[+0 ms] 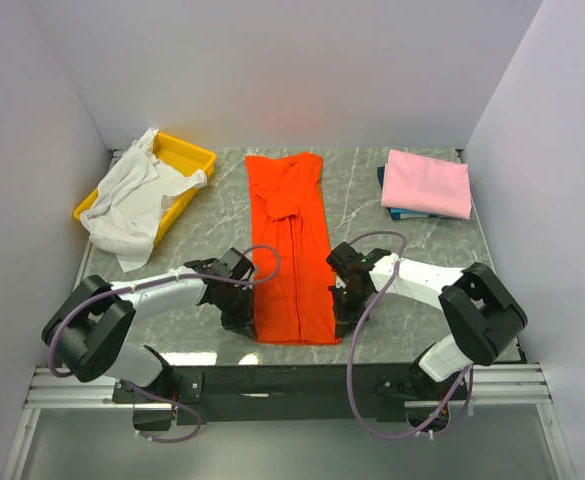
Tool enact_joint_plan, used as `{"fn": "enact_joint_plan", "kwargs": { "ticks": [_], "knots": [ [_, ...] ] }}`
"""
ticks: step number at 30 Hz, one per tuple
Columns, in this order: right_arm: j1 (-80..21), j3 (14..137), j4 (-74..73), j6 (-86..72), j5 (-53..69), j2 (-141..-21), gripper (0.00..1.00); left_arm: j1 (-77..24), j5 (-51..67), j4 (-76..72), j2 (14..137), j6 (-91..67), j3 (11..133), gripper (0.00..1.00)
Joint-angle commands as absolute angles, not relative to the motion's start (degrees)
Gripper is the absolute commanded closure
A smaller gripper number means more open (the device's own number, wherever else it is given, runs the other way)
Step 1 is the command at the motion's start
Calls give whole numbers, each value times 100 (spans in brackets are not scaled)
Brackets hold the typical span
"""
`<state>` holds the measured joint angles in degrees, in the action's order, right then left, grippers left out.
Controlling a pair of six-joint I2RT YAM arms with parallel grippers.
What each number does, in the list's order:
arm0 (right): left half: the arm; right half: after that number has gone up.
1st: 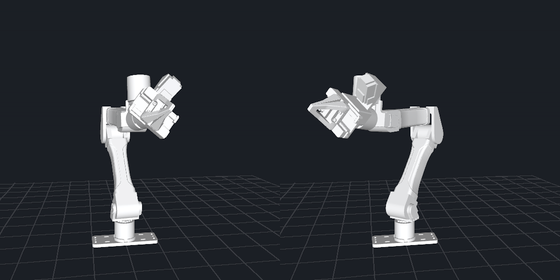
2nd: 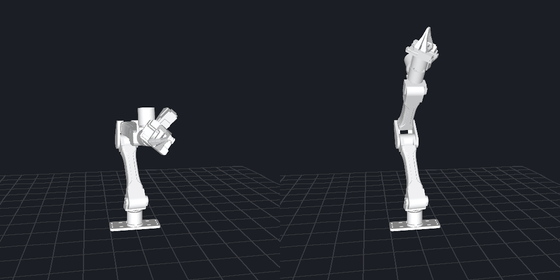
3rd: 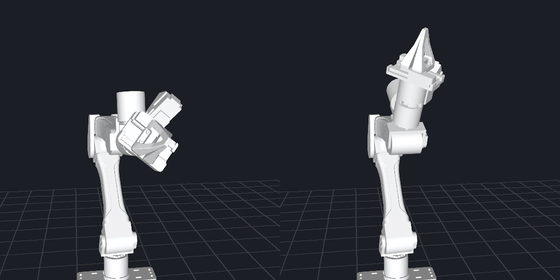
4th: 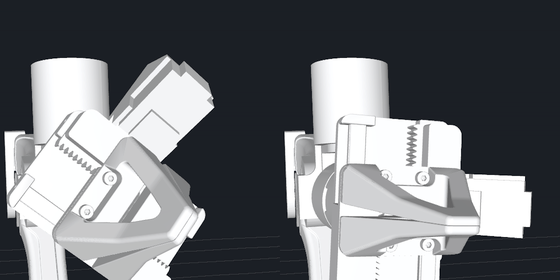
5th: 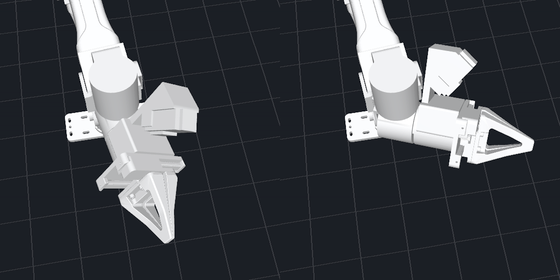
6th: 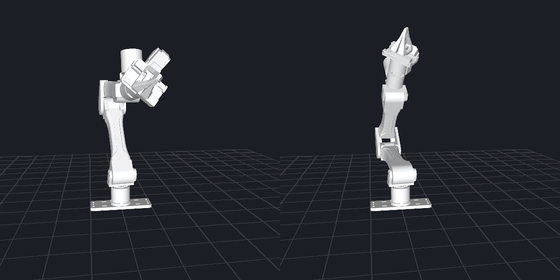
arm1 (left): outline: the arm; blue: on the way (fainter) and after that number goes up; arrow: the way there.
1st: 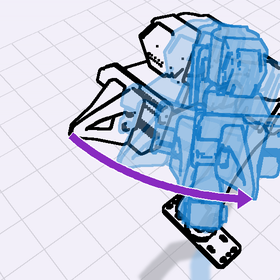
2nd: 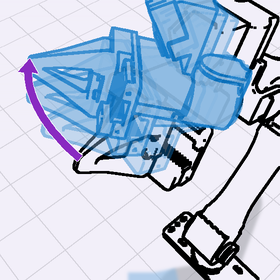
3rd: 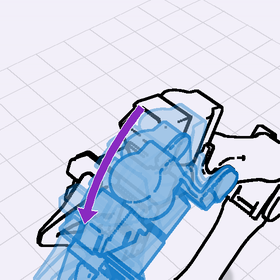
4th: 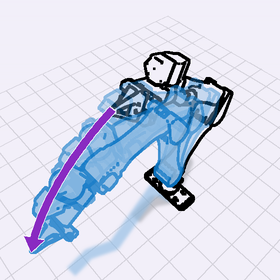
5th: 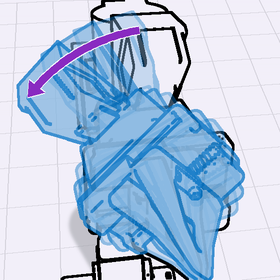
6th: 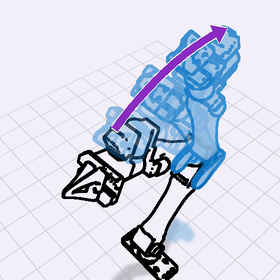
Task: Fold and stack the t-shirts
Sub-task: Fold the tshirt
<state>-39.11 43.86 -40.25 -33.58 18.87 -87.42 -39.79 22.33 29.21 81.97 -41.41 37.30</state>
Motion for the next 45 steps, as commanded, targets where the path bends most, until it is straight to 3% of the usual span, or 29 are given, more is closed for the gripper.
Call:
{"fn": "enact_joint_plan", "kwargs": {
  "ticks": [1, 15, 30, 45],
  "knots": [
    [-3920, 4737, -4526, -3419, 1723, -8376, 100, -3990, 1890, 3225, 8024, -3982, 4218, 100],
    [-3788, 6255, -4940, -3261, 853, -8797, 100, -3192, 1801, 3507, 8428, -3173, 5449, 100],
    [-2954, 8893, -4860, -2655, 484, -10801, 100, -1926, 2161, 2760, 9895, -2654, 7065, 100],
    [-2364, 11170, -4930, -2356, 729, -12717, 100, -1485, 2865, 2426, 11627, -2373, 8780, 100]
  ]
}}
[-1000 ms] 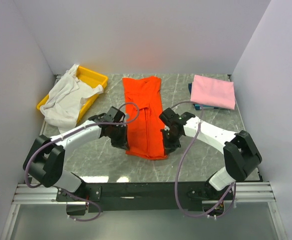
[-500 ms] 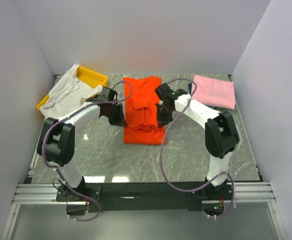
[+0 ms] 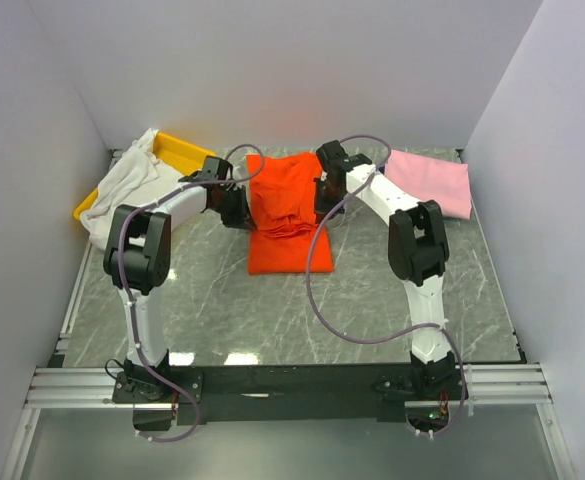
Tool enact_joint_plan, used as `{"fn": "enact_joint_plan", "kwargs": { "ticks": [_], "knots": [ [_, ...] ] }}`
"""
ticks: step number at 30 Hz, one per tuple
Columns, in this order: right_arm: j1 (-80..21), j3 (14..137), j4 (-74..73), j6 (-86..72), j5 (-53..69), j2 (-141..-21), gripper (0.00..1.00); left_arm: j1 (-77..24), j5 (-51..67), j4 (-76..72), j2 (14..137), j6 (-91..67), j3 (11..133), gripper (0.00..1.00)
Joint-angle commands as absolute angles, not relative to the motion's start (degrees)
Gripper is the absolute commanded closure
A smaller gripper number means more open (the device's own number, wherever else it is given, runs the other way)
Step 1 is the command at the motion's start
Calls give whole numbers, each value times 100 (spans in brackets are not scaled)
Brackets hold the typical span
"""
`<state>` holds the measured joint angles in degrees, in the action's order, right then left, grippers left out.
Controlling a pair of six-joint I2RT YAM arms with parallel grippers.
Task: Fold and stack the t-shirts
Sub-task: Fold the tshirt
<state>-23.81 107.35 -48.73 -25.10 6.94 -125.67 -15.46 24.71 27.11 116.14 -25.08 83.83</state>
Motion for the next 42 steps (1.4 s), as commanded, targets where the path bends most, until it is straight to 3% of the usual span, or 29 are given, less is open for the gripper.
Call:
{"fn": "enact_joint_plan", "kwargs": {
  "ticks": [1, 21, 29, 30, 31, 32, 35, 38, 42],
  "knots": [
    [-2364, 11214, -4939, -2347, 738, -12744, 100, -1477, 2865, 2443, 11689, -2390, 8919, 100],
    [-2145, 11443, -4729, -2408, 817, -12753, 100, -1143, 3014, 2276, 11874, -2487, 9140, 100],
    [-2066, 12111, -4896, -2347, 984, -13315, 100, -1090, 3217, 2180, 12287, -2601, 9474, 100],
    [-2057, 12155, -4887, -2329, 1028, -13359, 100, -1081, 3199, 2119, 12339, -2662, 9492, 97],
    [-2031, 12277, -4878, -2329, 1054, -13394, 88, -1064, 3164, 2101, 12357, -2707, 9518, 92],
    [-2013, 12339, -4869, -2312, 1124, -13447, 78, -1046, 3086, 2074, 12357, -2733, 9545, 73],
    [-1969, 12603, -4887, -2303, 1151, -13421, 58, -1028, 2945, 1916, 12244, -2865, 9475, 48],
    [-1942, 12534, -4808, -2268, 1046, -13124, 45, -1037, 2629, 1776, 11893, -2900, 9204, 43],
    [-1960, 12025, -4615, -2259, 940, -12578, 44, -1098, 2215, 1451, 10979, -2857, 8466, 42]
  ]
}}
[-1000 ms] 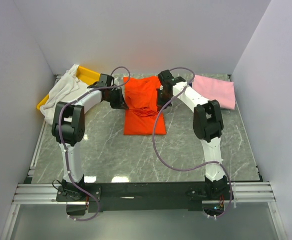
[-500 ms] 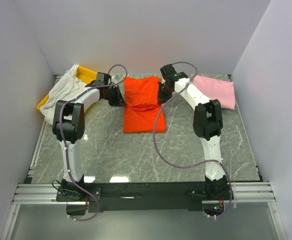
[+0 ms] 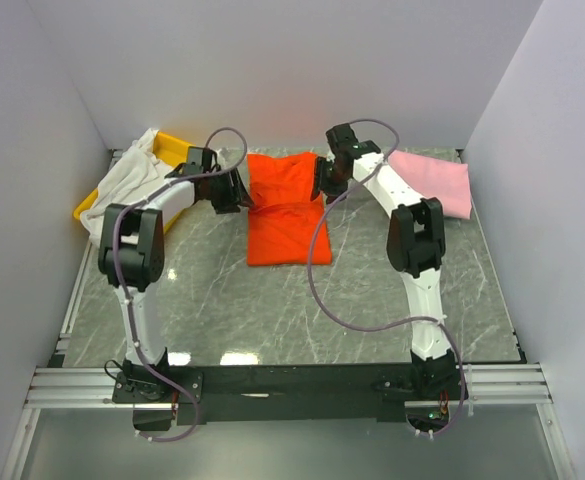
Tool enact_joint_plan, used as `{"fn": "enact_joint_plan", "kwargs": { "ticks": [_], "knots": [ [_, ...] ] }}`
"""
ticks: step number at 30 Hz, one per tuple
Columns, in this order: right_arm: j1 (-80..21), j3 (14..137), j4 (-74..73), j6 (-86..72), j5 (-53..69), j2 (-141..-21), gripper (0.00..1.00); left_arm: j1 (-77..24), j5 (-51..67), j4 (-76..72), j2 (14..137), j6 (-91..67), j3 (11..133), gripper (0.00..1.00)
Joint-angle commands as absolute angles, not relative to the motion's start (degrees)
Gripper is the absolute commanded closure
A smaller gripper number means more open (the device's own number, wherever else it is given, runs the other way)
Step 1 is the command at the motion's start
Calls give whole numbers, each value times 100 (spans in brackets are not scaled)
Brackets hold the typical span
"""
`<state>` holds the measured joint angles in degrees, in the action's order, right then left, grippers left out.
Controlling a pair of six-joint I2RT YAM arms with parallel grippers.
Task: Fold and stack the t-shirts
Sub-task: Fold the tshirt
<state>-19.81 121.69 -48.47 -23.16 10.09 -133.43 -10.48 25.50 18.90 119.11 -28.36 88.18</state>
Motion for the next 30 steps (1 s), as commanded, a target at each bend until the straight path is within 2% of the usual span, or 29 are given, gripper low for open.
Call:
{"fn": "enact_joint_plan", "kwargs": {
  "ticks": [1, 8, 15, 21, 30],
  "knots": [
    [-1986, 11736, -4519, -2259, 949, -12473, 44, -1142, 2137, 1389, 10838, -2848, 8307, 41],
    [-2285, 10733, -4412, -2373, 1055, -12006, 46, -1617, 2013, 1476, 10380, -2830, 7314, 40],
    [-2364, 8863, -3956, -2496, 1072, -11146, 46, -1846, 1820, 1424, 9871, -2979, 6417, 41],
    [-2382, 7771, -3648, -2610, 1116, -10556, 47, -1872, 1679, 1503, 9475, -3111, 5854, 42],
    [-2382, 7690, -3533, -2619, 1107, -10775, 57, -1872, 1731, 1380, 9325, -3226, 5423, 42]
  ]
}}
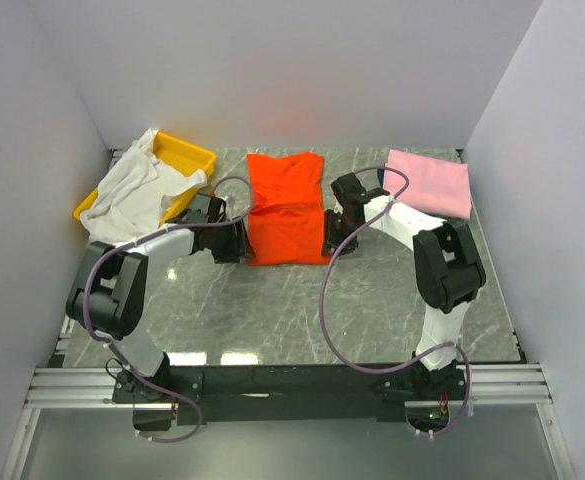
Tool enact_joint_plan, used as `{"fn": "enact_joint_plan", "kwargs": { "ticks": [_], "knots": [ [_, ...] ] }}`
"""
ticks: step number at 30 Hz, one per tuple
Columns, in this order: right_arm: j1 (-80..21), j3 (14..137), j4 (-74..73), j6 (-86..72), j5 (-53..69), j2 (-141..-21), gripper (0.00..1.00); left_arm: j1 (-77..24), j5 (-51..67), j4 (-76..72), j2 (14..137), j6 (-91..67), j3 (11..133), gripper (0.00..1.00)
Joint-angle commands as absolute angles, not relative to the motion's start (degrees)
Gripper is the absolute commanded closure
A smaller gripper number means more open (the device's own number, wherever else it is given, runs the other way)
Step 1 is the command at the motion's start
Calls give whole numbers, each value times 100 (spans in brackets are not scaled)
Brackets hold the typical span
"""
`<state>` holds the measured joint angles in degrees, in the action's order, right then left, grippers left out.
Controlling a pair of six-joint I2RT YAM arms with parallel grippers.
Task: Fold and stack the t-shirts
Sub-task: Fold the tshirt
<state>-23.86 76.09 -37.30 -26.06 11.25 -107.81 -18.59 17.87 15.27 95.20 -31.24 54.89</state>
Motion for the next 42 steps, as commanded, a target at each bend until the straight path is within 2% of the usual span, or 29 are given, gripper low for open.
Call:
{"fn": "enact_joint_plan", "kwargs": {
  "ticks": [1, 14, 26, 36, 39, 42],
  "knots": [
    [-2382, 7682, -3533, -2610, 1090, -10836, 57, -1872, 1723, 1380, 9308, -3226, 5423, 42],
    [-2382, 7321, -3454, -2558, 1125, -11118, 60, -1881, 1811, 1257, 9457, -3305, 5423, 46],
    [-2487, 7339, -3463, -2619, 1257, -11224, 80, -1898, 1863, 1257, 9773, -3384, 5449, 49],
    [-2540, 7339, -3480, -2646, 1257, -11276, 82, -2083, 2092, 1020, 10063, -3463, 5467, 52],
    [-2549, 7339, -3481, -2654, 1248, -11268, 83, -2136, 2135, 976, 10221, -3480, 5467, 57],
    [-2557, 7321, -3480, -2672, 1248, -11268, 85, -2171, 2092, 1002, 10327, -3524, 5475, 70]
  ]
}}
